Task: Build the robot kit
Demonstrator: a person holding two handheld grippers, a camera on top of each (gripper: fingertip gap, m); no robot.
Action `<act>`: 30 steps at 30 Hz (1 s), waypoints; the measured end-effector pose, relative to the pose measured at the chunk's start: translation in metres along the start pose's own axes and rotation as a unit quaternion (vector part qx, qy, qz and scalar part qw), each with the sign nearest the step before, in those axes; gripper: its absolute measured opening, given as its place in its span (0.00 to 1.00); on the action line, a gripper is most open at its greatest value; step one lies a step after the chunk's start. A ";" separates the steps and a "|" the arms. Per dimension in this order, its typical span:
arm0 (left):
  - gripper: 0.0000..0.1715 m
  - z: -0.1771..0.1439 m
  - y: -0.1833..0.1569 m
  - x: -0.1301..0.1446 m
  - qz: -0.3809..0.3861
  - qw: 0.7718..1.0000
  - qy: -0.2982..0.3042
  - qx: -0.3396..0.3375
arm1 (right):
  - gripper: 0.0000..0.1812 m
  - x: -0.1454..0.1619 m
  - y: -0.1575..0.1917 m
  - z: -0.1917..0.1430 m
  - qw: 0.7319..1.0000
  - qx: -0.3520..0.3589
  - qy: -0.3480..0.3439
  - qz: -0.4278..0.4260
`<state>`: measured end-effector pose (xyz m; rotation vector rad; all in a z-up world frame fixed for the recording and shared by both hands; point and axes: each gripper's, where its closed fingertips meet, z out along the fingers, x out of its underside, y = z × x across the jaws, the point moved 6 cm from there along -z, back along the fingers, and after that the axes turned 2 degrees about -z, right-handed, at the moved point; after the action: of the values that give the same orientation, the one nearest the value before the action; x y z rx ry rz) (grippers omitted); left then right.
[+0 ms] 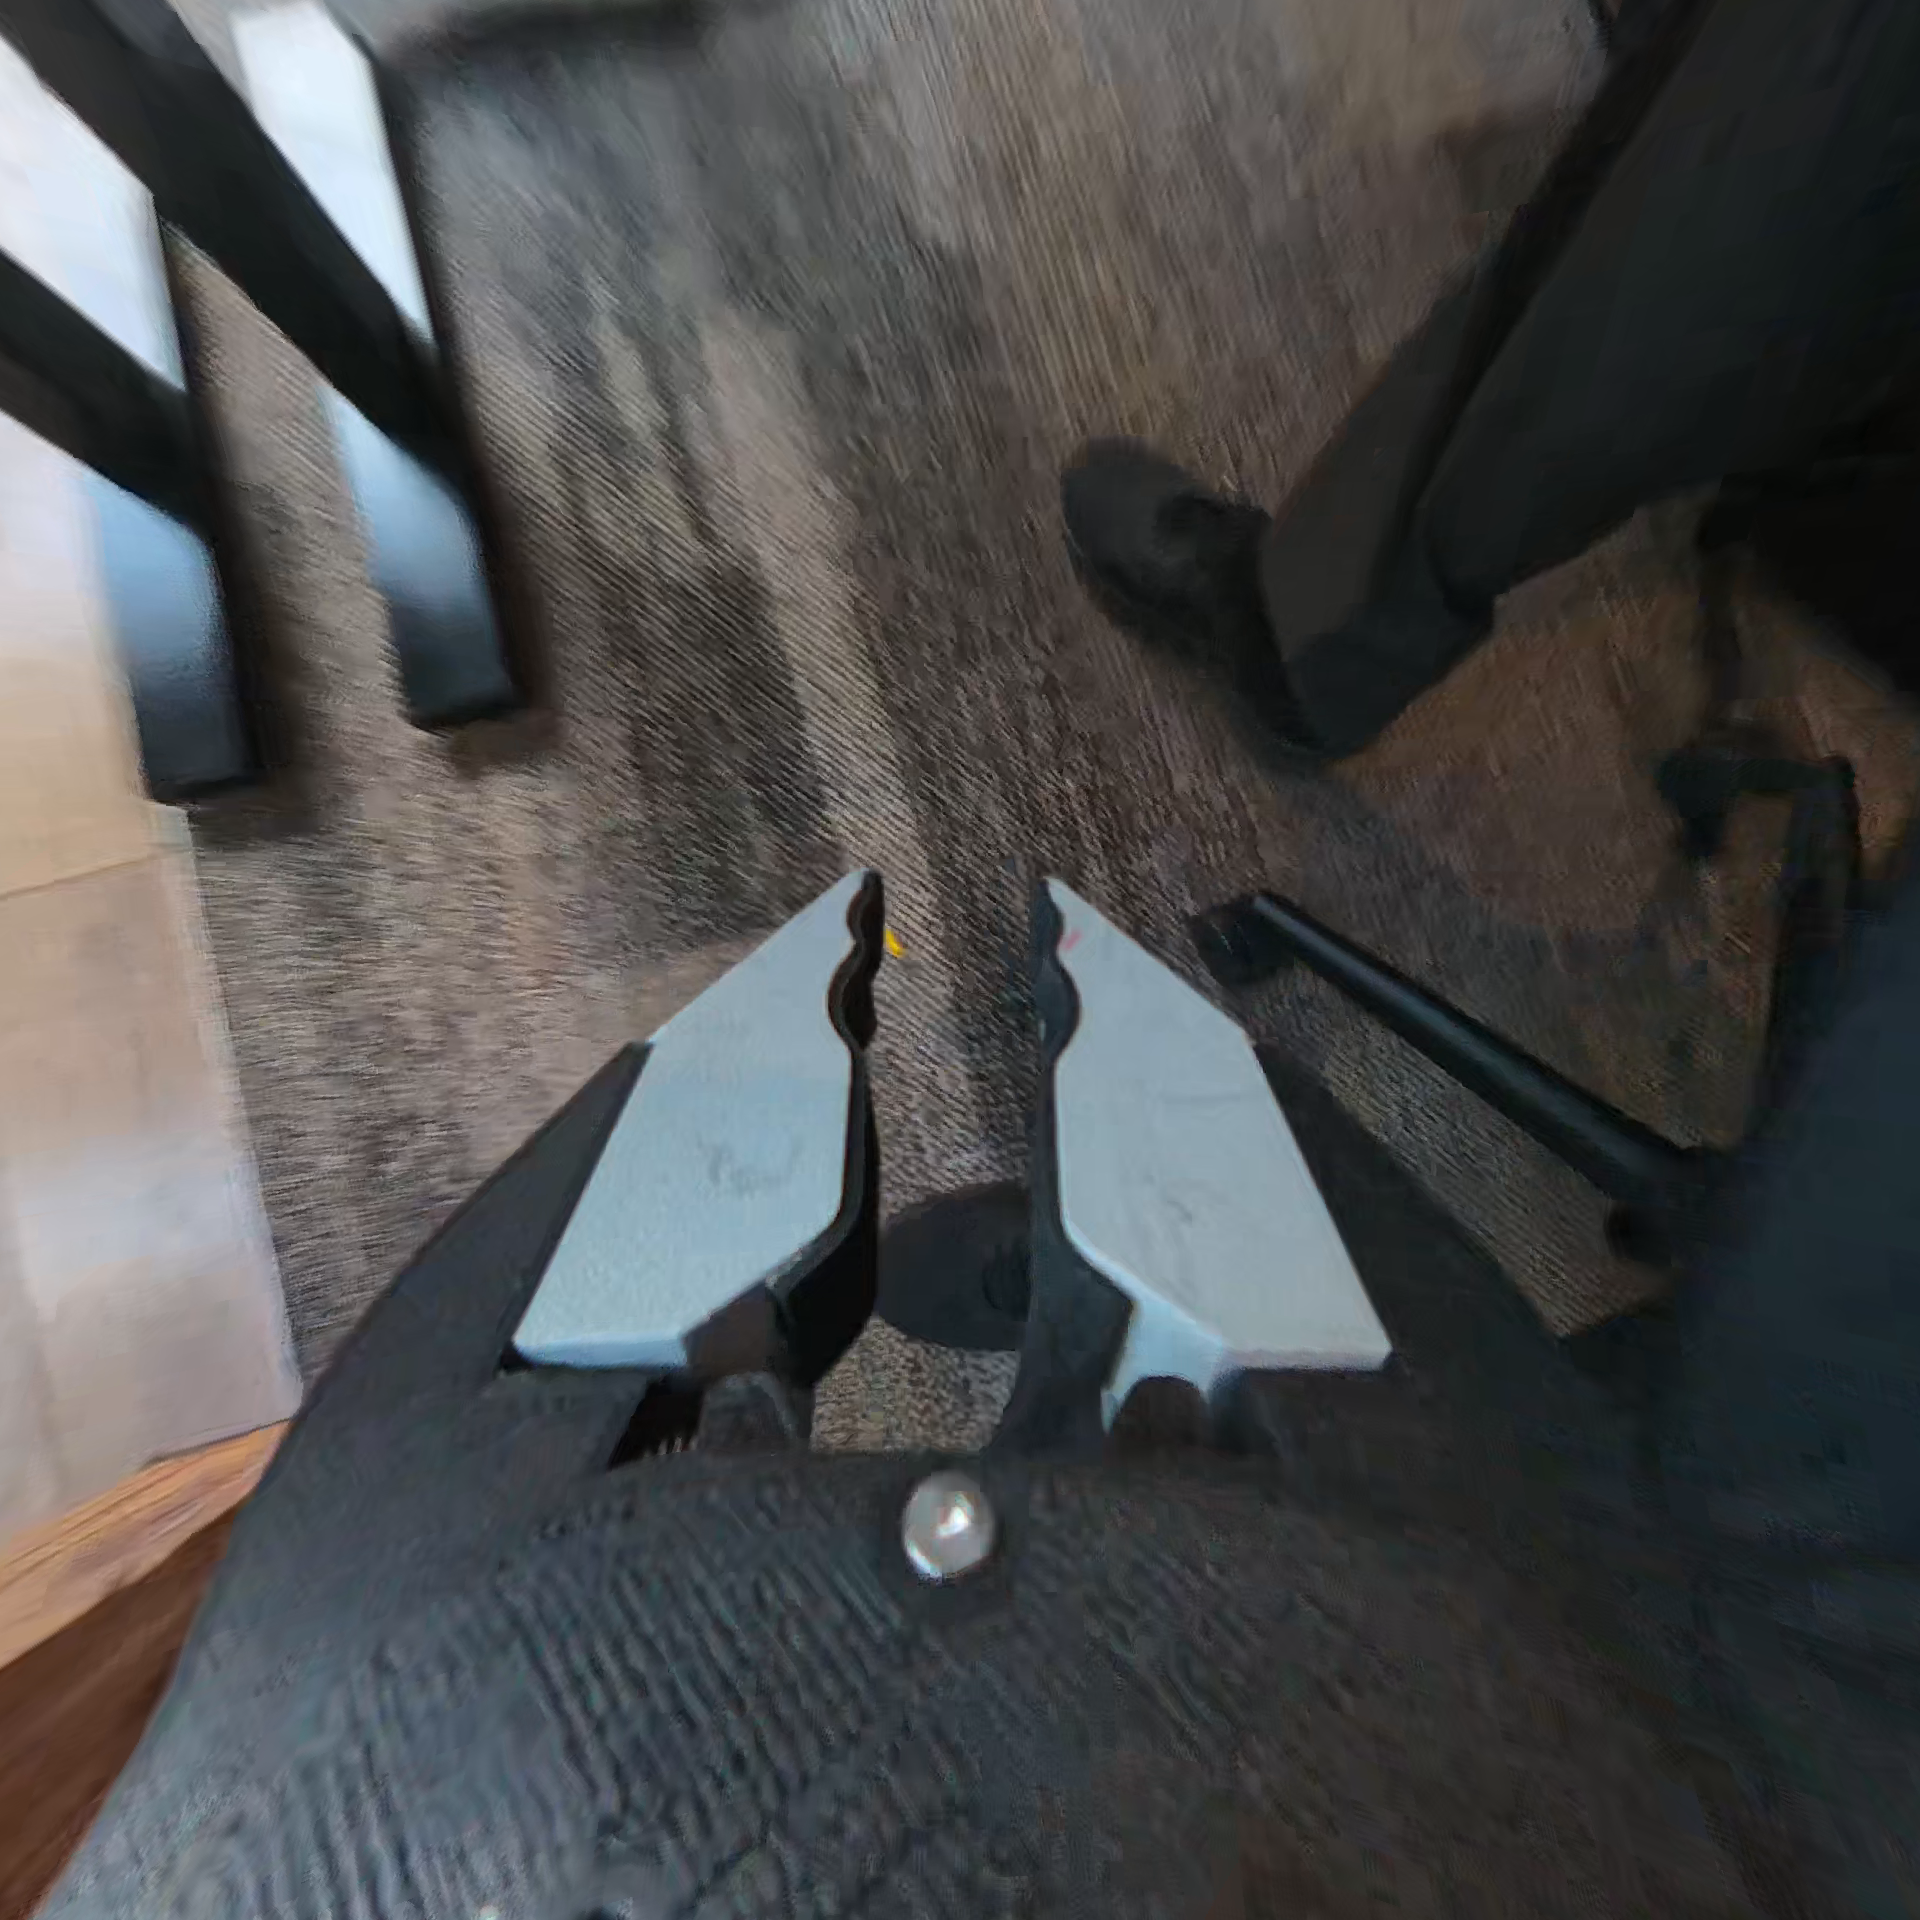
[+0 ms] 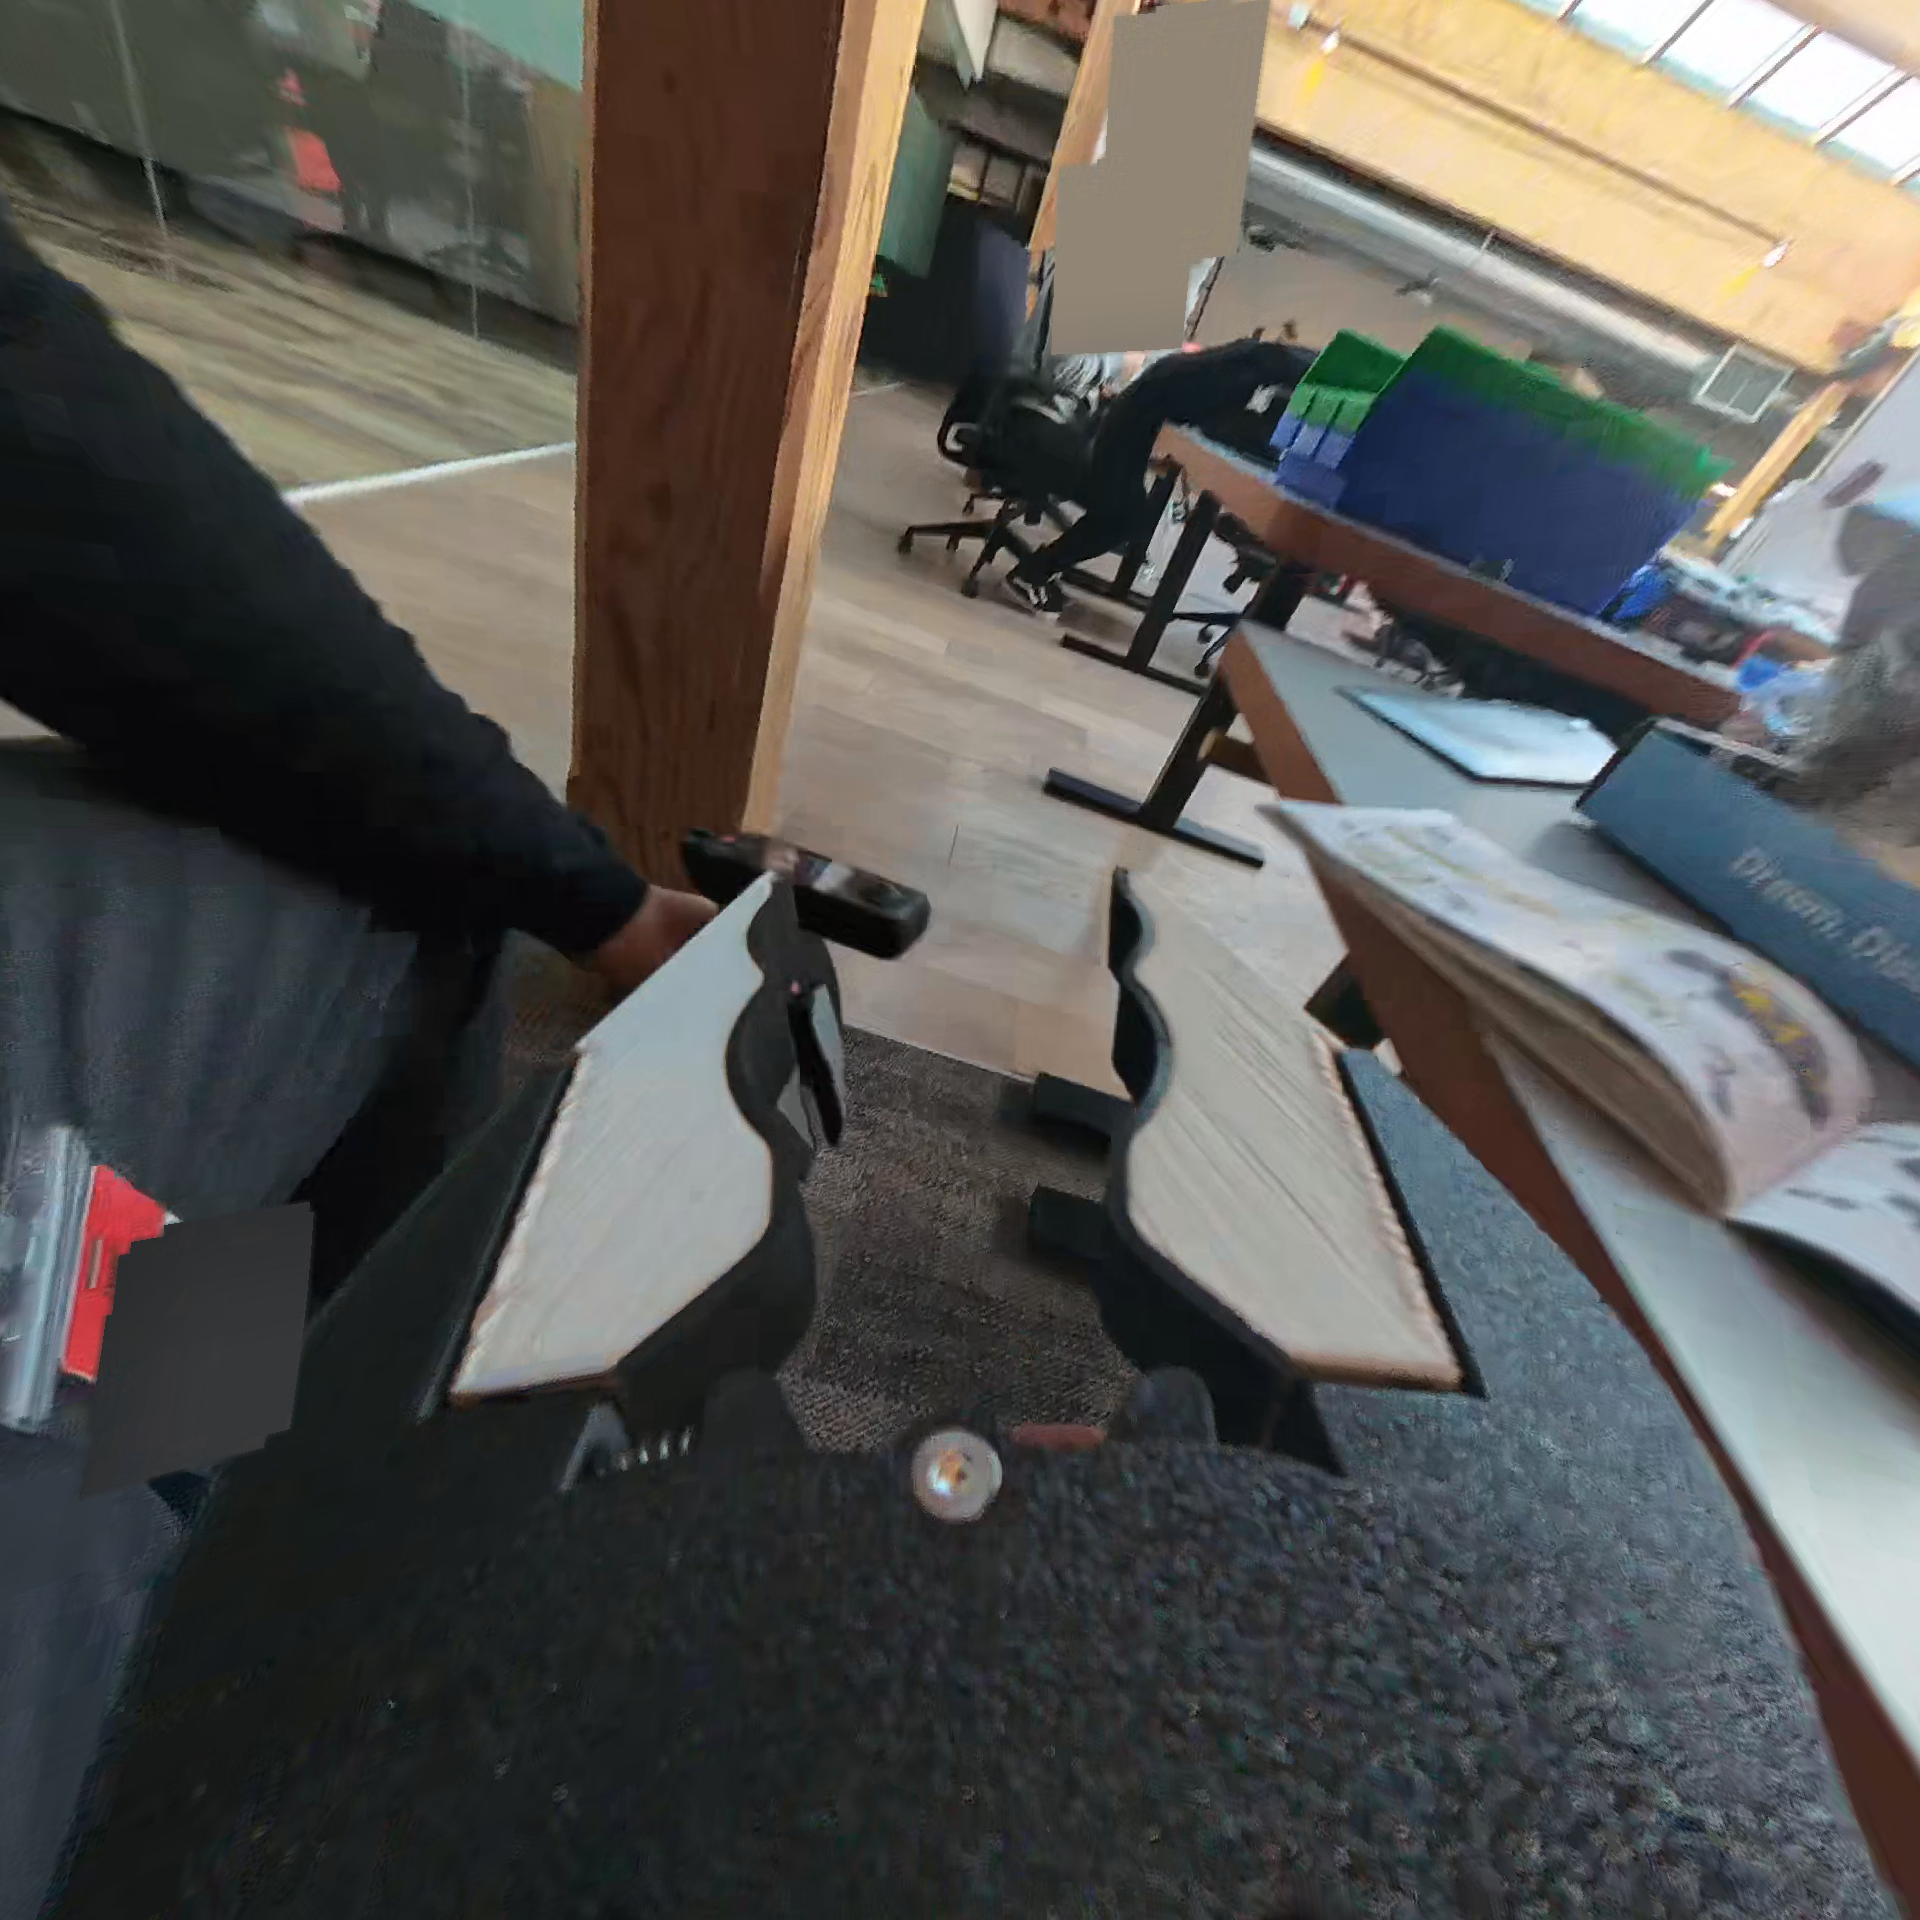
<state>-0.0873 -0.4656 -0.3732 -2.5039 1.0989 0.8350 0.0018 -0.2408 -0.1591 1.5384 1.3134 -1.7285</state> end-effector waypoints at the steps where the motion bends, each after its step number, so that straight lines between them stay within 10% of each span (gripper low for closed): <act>1: 0.14 0.038 0.008 0.012 -0.012 0.999 0.025 0.032 | 0.33 0.017 0.003 0.007 1.000 -0.010 0.011 0.010; 6: 0.16 0.215 0.045 0.109 -0.124 0.983 0.129 0.032 | 0.36 0.067 -0.002 0.021 0.993 -0.037 0.088 0.070; 12: 0.18 0.314 0.046 0.191 -0.176 0.972 0.155 -0.010 | 0.29 0.088 -0.017 0.036 0.992 0.012 0.119 0.032; 30: 0.02 0.386 0.058 0.233 -0.244 0.948 0.194 -0.069 | 0.22 0.111 -0.036 0.047 0.991 0.021 0.116 0.064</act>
<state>-0.1561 -0.4603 -0.8222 -2.9487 0.4715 0.2940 -0.0800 -0.2402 -0.2552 1.8506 1.2626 -1.5442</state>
